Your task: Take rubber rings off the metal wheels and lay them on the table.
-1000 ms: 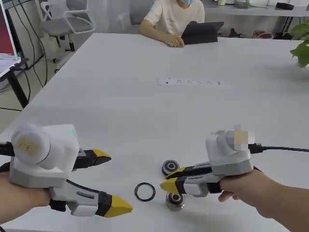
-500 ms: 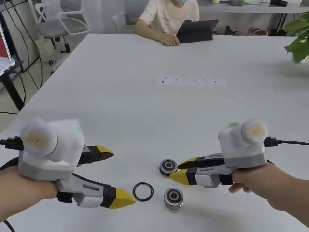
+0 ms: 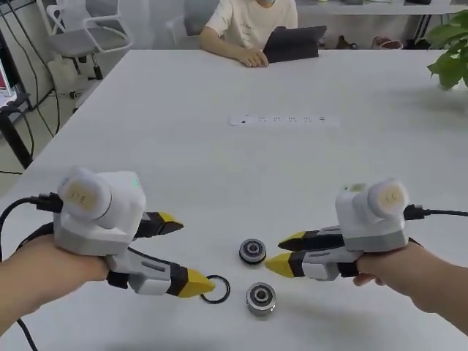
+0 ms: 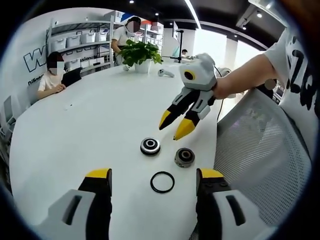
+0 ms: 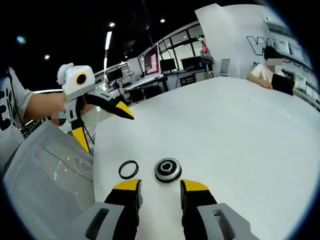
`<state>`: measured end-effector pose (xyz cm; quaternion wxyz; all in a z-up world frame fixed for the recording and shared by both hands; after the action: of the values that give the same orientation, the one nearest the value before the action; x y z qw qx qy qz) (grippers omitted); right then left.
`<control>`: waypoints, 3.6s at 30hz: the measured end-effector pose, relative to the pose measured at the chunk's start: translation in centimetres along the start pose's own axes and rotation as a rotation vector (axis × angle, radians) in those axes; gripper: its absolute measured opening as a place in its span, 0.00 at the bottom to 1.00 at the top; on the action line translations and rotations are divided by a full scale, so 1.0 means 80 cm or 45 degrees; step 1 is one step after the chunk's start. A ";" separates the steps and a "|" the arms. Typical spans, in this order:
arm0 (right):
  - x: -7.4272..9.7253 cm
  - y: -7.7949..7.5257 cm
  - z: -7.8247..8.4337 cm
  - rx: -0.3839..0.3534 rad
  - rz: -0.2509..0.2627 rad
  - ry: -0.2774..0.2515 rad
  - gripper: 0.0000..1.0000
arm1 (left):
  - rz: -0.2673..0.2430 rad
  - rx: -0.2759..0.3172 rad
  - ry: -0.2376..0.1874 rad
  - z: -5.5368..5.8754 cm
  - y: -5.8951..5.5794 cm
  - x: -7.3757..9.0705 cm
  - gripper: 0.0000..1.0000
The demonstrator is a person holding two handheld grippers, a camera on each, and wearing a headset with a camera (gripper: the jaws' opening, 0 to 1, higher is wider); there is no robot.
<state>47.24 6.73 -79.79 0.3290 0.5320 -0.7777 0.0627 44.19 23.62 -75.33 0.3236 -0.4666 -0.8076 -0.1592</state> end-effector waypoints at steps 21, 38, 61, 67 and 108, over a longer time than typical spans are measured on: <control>-0.012 -0.008 0.006 0.089 0.022 0.025 0.33 | 0.035 -0.024 0.043 -0.002 0.017 -0.039 0.56; -0.023 -0.010 0.008 0.111 0.022 0.023 0.33 | 0.080 -0.003 0.046 -0.008 0.019 -0.070 0.52; -0.028 -0.012 0.014 0.140 0.022 0.032 0.31 | 0.121 -0.024 0.057 -0.022 0.014 -0.105 0.36; -0.028 -0.014 0.014 0.132 0.024 0.023 0.30 | 0.129 -0.030 0.055 -0.025 0.012 -0.111 0.32; -0.040 -0.012 0.001 0.122 0.024 -0.012 0.28 | 0.016 -0.174 0.083 -0.028 0.010 -0.126 0.07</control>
<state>48.73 8.79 -81.94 0.2989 0.5400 -0.7804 0.1004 49.28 16.20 -80.43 0.3182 -0.4871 -0.7810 -0.2271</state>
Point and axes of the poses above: the centre of the closed fingertips' face, and the gripper's own axes: x roughly backward along the fingers, y roughly to its left, z roughly out of its underside, the point moved 5 cm from there along x, roughly backward along the fingers, and after that the axes turned 4 degrees about y, right-handed, at the moved point
